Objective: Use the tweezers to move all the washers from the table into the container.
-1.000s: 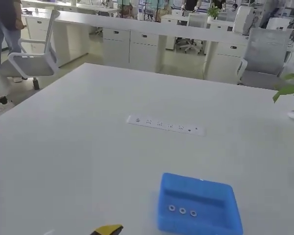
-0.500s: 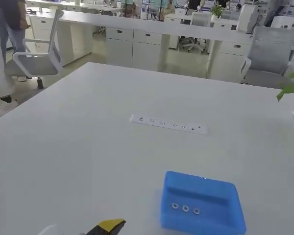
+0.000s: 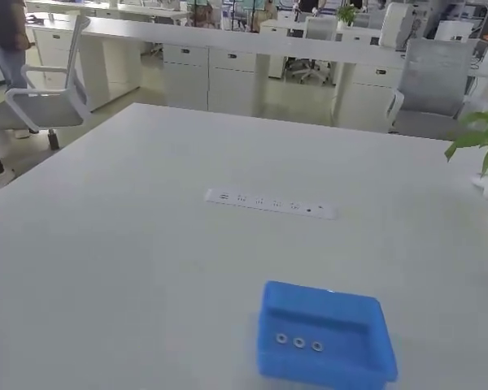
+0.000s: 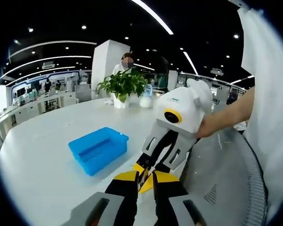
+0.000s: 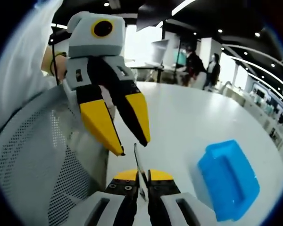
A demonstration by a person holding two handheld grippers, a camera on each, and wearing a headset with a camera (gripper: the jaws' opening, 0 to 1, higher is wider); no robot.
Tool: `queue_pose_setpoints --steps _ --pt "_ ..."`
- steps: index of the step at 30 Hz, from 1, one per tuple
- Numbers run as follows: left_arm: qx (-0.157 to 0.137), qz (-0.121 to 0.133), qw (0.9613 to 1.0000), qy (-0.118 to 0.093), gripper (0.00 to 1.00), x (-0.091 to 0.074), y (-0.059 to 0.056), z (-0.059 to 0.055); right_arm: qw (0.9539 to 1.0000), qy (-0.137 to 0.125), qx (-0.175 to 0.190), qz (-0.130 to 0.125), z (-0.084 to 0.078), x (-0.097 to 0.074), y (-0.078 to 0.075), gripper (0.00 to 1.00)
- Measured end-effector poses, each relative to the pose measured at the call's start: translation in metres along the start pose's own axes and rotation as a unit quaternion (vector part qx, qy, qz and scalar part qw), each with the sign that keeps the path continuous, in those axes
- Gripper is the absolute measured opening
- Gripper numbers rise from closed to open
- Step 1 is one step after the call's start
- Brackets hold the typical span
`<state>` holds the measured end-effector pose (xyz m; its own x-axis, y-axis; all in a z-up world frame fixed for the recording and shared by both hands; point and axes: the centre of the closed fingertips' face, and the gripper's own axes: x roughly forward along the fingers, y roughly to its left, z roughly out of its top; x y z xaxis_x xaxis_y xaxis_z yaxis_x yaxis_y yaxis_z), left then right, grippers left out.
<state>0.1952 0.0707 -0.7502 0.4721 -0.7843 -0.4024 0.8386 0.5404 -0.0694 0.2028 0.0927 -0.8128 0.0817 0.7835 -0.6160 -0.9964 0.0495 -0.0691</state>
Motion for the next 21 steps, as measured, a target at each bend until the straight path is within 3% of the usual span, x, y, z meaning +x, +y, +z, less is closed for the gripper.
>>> queue_pose_setpoints --steps 4,7,10,12,16,21 --pt "0.062 -0.003 0.9977 0.028 0.00 0.002 -0.001 -0.005 0.9999 0.003 -0.010 0.007 0.000 0.001 0.003 0.04" --pt "0.113 -0.024 0.9918 0.054 0.00 0.008 -0.002 -0.007 1.0000 0.003 -0.001 0.008 -0.002 -0.002 0.000 0.05" --pt "0.135 -0.050 0.9876 0.062 0.00 0.013 -0.006 -0.003 0.9994 0.024 0.017 0.015 -0.014 -0.003 -0.001 0.07" --pt "0.153 -0.060 0.9841 0.067 0.00 0.017 -0.006 -0.001 0.9990 0.041 -0.004 0.018 -0.020 -0.005 -0.002 0.07" --pt "0.161 -0.073 0.9818 0.071 0.00 0.024 -0.007 0.003 0.9984 0.048 -0.017 0.026 -0.021 -0.007 -0.002 0.06" --pt "0.157 -0.076 0.9821 0.071 0.00 0.028 -0.005 0.004 0.9979 0.053 -0.007 0.037 -0.023 -0.009 -0.006 0.06"
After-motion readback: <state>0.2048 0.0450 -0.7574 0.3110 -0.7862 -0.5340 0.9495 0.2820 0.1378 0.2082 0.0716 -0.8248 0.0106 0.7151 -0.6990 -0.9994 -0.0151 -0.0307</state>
